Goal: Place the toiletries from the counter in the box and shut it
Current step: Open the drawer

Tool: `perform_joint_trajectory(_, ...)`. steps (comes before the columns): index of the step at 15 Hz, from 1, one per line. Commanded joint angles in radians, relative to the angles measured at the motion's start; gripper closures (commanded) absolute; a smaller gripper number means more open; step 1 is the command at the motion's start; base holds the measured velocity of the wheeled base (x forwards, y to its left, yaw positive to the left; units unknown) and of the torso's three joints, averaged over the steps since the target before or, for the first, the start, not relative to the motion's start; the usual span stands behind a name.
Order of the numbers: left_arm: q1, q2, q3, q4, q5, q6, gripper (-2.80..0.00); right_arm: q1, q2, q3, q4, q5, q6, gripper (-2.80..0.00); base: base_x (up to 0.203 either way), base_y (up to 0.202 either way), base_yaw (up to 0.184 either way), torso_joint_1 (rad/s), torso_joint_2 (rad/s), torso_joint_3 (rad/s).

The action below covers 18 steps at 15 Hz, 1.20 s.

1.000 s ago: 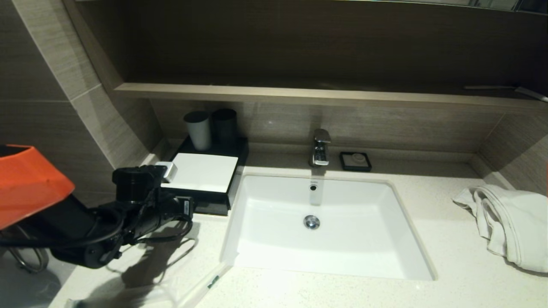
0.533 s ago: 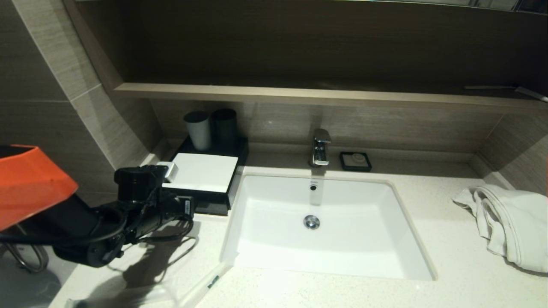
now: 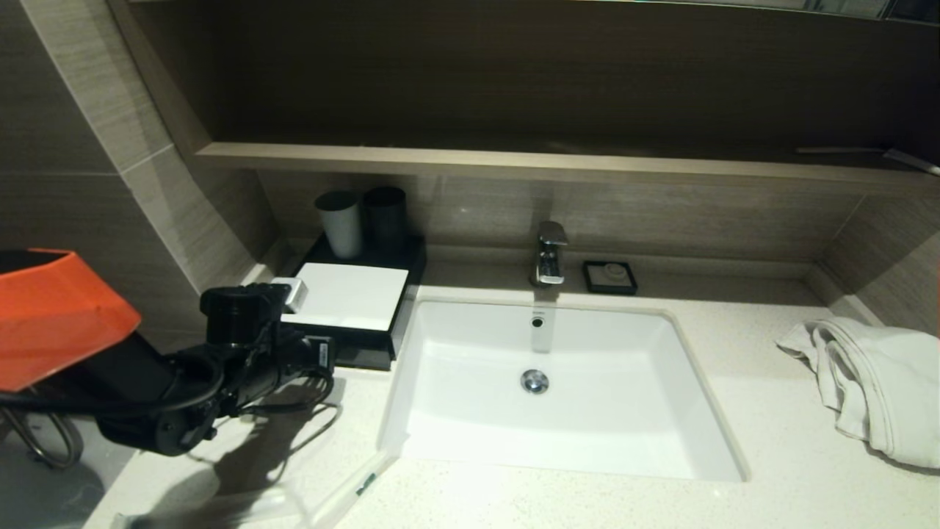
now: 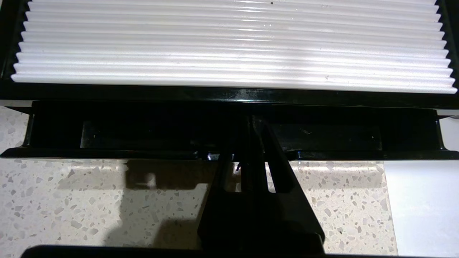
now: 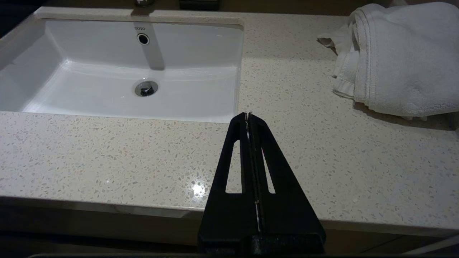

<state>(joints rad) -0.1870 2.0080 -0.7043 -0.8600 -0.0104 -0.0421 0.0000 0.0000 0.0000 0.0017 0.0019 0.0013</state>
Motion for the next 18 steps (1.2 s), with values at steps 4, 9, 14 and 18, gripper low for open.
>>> perform_joint_trajectory(4, 0.0, 0.012, -0.014, -0.004, 0.0, -0.001, 0.0, 0.0, 0.0, 0.0, 0.0, 0.0, 0.0, 0.0, 0.0, 0.0, 0.0, 0.0, 0.0, 0.0)
perform_joint_trajectory(9, 0.0, 0.019, -0.031, -0.004, 0.0, -0.001, 0.0, 0.0, 0.0, 0.0, 0.0, 0.0, 0.0, 0.0, 0.0, 0.0, 0.0, 0.0, 0.0, 0.0)
perform_joint_trajectory(14, 0.0, 0.02, -0.032, -0.002, 0.0, -0.001, 0.0, 0.0, 0.0, 0.0, 0.0, 0.0, 0.0, 0.0, 0.0, 0.0, 0.0, 0.0, 0.0, 0.0)
perform_joint_trajectory(18, 0.0, 0.017, -0.03, 0.007, 0.0, -0.001, 0.0, 0.0, 0.0, 0.0, 0.0, 0.0, 0.0, 0.0, 0.0, 0.0, 0.0, 0.0, 0.0, 0.0)
